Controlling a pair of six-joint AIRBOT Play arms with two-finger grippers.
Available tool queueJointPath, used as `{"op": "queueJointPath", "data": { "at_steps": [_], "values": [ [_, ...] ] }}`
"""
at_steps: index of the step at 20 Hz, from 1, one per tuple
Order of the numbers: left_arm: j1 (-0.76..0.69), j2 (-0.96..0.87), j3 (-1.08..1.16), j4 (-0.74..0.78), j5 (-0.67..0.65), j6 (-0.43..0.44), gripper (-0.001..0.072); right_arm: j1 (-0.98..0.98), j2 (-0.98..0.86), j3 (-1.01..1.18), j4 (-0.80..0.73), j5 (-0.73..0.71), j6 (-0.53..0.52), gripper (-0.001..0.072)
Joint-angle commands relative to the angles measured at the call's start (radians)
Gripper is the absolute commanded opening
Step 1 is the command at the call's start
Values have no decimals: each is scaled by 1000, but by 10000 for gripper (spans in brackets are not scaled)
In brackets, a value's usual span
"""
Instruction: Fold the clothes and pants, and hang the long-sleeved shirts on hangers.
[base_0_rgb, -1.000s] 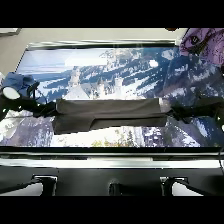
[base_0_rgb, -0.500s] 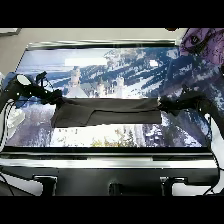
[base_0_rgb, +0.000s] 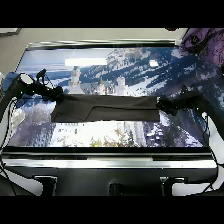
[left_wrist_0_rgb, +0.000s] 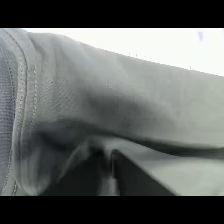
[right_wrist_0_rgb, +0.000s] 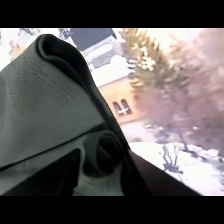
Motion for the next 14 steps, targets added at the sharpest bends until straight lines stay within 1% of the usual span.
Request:
{"op": "queueJointPath", "data": {
  "at_steps": [1, 2, 3, 4, 5, 6, 8, 9, 11, 14],
  "values": [
    [2, -1, 17, -18, 0, -26, 448, -31, -3, 63, 12, -108, 7, 480],
    [6, 5, 29, -14, -10, -28, 480, -61, 1, 101, 11, -149, 7, 482],
    [10, 14, 41, -10, -20, -28, 497, -98, 0, 136, 12, -182, 8, 488],
    [15, 27, 45, -10, -22, -29, 544, -136, -3, 159, 13, -204, 8, 521],
    [21, 42, 46, -6, -22, -28, 544, -168, -8, 162, 26, -215, 6, 547],
    [26, 55, 46, -4, -22, -28, 544, -193, -22, 162, 46, -232, -3, 552],
    [31, 67, 47, -4, -22, -29, 544, -200, -69, 162, 103, -262, -66, 605],
    [31, 69, 47, -4, -22, -29, 544, -189, -98, 162, 138, -279, -103, 605],
    [30, 69, 47, -4, -22, -29, 544, -163, -142, 162, 169, -282, -133, 604],
    [30, 69, 47, -5, -22, -29, 544, -112, -176, 161, 169, -257, -139, 600]
  ]
}}
